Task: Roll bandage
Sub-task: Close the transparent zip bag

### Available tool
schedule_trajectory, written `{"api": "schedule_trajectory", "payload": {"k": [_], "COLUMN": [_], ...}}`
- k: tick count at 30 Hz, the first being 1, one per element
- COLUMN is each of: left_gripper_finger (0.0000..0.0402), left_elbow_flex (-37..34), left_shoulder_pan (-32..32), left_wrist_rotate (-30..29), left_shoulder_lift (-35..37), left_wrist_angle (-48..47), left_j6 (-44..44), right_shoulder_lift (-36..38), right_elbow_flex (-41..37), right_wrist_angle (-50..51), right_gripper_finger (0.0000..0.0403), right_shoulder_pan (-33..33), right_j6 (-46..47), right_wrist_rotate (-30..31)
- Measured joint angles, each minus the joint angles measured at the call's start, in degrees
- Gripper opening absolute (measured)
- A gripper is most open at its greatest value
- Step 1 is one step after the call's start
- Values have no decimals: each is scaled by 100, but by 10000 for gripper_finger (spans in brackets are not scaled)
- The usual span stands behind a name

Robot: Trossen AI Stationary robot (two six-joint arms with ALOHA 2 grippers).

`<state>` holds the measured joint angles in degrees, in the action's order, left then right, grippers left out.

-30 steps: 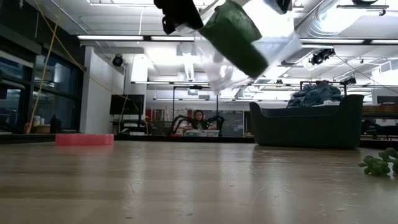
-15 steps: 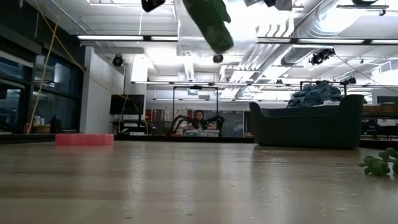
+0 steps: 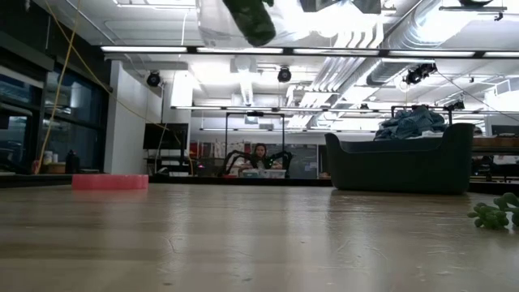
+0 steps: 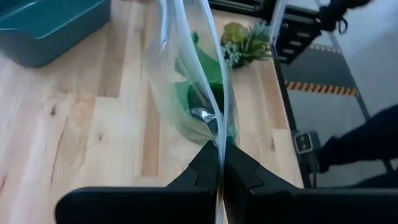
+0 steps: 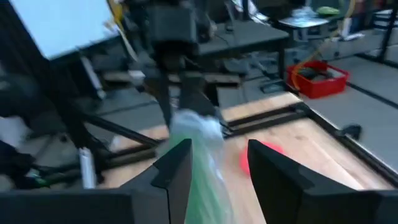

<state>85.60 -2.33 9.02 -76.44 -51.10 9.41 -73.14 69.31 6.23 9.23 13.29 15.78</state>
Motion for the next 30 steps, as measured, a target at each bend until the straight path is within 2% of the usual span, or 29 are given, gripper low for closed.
{"api": "schedule_trajectory", "payload": {"k": [3,7,12,20,30], "left_gripper_finger": [0,0,0,0,0], "left_elbow_flex": [0,0,0,0,0], "left_shoulder_pan": [2,2,-35,-85,-85], "left_wrist_rotate": [300,418,820,826,855], "left_shoulder_lift": [-4,-4,-1,-5,-161], "left_wrist_angle": [55,127,122,130,210], "left_j6": [-215,-254,-353,-447,-564], "right_shoulder_lift": [1,1,1,0,-109], "right_elbow_flex": [2,1,1,1,1], "right_wrist_angle": [-158,-151,-120,-137,-139], "right_gripper_finger": [147,147,146,146,128], "right_shoulder_pan": [-43,-63,-101,-97,-101], "right_j6": [304,339,276,274,320], "right_wrist_rotate": [-437,-1013,-994,-1303,-1326]}}
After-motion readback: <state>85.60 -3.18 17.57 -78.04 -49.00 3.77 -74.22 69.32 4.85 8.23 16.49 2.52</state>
